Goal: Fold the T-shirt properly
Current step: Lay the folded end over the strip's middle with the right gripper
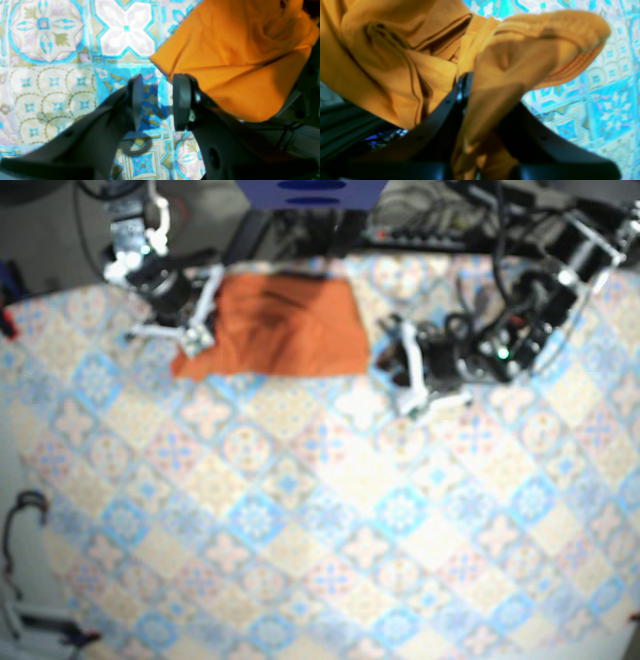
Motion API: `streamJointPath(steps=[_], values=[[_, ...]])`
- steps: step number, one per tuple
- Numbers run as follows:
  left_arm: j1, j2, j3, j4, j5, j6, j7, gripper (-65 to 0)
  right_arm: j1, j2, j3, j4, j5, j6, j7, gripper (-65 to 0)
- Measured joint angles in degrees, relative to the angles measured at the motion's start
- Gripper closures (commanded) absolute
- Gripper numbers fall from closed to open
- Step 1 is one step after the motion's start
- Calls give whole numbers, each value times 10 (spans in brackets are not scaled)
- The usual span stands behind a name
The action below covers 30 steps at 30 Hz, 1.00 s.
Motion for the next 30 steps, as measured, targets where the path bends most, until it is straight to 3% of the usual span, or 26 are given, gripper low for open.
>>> streamJointPath(steps=[8, 22, 30], values=[[2, 0, 0, -1, 24, 0, -1, -208, 1, -57, -96, 1, -196, 2, 3, -18], [24, 3, 0, -1, 46, 0, -1, -208, 2, -83, -178, 2, -367, 0, 1, -15], [28, 1, 0, -1, 46, 0, -24, -208, 10, -96, -184, 10, -367, 2, 5, -14]])
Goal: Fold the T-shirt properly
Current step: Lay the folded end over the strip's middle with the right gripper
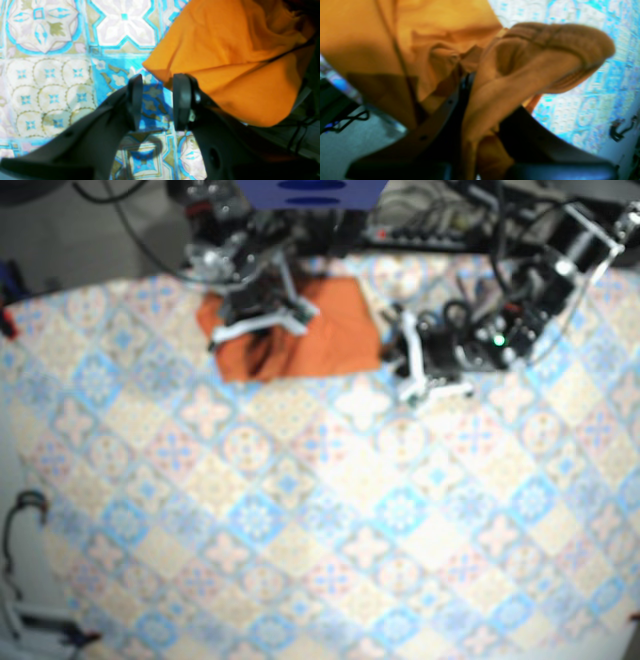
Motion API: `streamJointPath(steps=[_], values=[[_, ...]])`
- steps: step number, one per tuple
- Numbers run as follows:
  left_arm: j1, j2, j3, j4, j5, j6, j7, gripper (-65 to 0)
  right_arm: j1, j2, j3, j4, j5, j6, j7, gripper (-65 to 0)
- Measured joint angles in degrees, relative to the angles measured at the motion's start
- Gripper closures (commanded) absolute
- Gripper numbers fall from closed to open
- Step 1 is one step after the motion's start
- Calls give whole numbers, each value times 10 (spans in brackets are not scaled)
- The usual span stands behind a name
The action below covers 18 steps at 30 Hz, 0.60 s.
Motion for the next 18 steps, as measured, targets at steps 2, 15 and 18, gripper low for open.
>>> streamJointPath(steps=[2, 15, 18], values=[[7, 0, 0, 0, 3, 0, -1, -208, 1, 0, 0, 1, 0, -1, 0, -14], [14, 0, 0, -1, 12, 0, -4, -208, 3, -21, 3, 22, -54, 0, 56, -14], [15, 0, 0, -1, 13, 0, -4, -208, 3, -28, 2, 22, -56, 2, 63, -14]])
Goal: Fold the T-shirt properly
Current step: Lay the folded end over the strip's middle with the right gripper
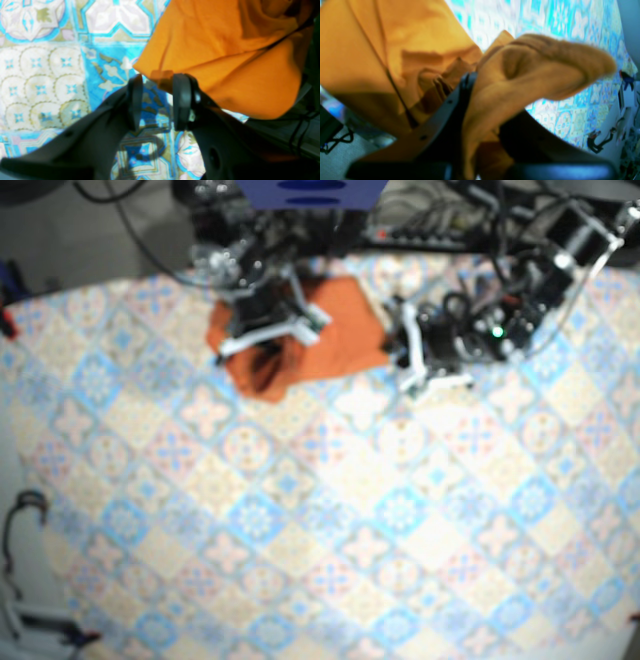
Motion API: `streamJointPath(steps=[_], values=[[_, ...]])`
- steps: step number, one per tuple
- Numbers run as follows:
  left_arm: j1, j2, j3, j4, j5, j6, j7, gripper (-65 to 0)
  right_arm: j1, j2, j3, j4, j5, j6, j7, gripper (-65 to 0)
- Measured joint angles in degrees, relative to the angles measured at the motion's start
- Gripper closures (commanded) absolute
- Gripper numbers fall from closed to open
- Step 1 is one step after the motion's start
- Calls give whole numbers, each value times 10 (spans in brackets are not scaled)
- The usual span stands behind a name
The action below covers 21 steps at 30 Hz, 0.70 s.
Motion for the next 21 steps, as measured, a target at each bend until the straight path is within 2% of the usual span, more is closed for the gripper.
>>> streamJointPath(steps=[6, 11, 16, 21], values=[[1, 0, 0, 0, 0, 0, 0, -208, 6, -2, -3, 5, -5, 0, 19, -13], [1, -1, 0, 0, 0, 0, 0, -208, 5, -2, -34, 5, -19, 0, 24, -13], [1, -1, 0, 0, 0, 0, 0, -208, 7, -2, -84, 5, -90, 4, 34, -13], [1, -1, 0, -19, 0, 0, 0, -208, 13, 6, -104, 6, -100, 5, 46, -13]])
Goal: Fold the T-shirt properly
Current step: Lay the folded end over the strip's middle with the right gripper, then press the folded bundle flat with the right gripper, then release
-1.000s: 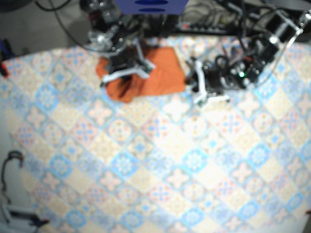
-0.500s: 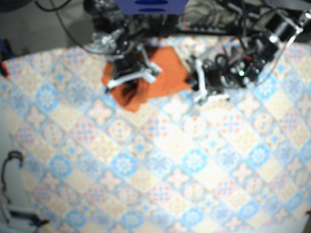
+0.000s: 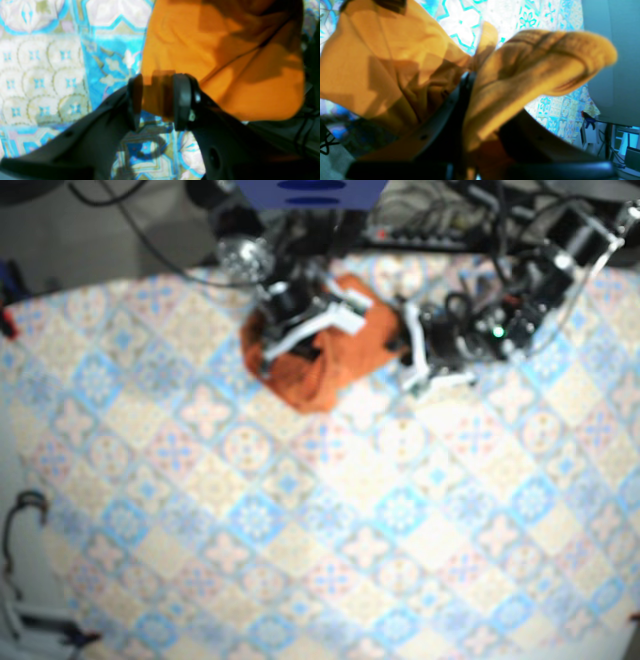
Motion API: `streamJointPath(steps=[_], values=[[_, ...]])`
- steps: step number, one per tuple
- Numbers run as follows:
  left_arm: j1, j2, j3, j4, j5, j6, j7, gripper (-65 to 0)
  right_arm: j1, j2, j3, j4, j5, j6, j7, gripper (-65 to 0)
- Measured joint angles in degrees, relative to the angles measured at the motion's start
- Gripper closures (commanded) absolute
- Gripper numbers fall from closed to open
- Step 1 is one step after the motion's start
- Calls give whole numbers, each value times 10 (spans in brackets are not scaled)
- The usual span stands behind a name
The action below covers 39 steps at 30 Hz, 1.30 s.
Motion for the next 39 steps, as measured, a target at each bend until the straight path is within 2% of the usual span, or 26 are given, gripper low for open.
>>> streamJointPath(steps=[9, 12, 14, 19, 22, 28, 31, 33, 36, 39], values=[[2, 0, 0, -5, 2, 0, -25, -204, 9, 12, -30, 0, -2, 1, 1, -13], [2, -2, -1, -4, -1, 0, -65, -203, 12, 14, -33, -1, -2, 3, 2, -13], [7, -5, -21, 0, -6, -3, -76, -201, 13, 14, -33, -5, 1, 7, 2, -13], [40, -10, -123, 35, -4, 0, -88, -201, 20, 17, -34, -15, 40, 11, 1, -13], [43, -8, -149, 46, -5, 0, -92, -201, 31, 21, -39, -29, 73, 10, 1, -13], [71, -8, -222, 46, -2, 2, -93, -201, 39, 23, -43, -44, 83, 6, -1, -13], [77, -7, -237, 46, -4, 0, -91, -201, 45, 28, -47, -57, 85, 5, 1, -13], [82, -4, -247, 47, -5, 0, -92, -201, 45, 36, -49, -65, 108, -10, 0, -13], [85, -5, -252, 47, -4, 0, -92, -201, 51, 54, -63, -86, 143, -5, 2, -13], [85, -5, -252, 47, -5, -2, -92, -201, 61, 65, -84, -120, 144, -4, 0, -13]])
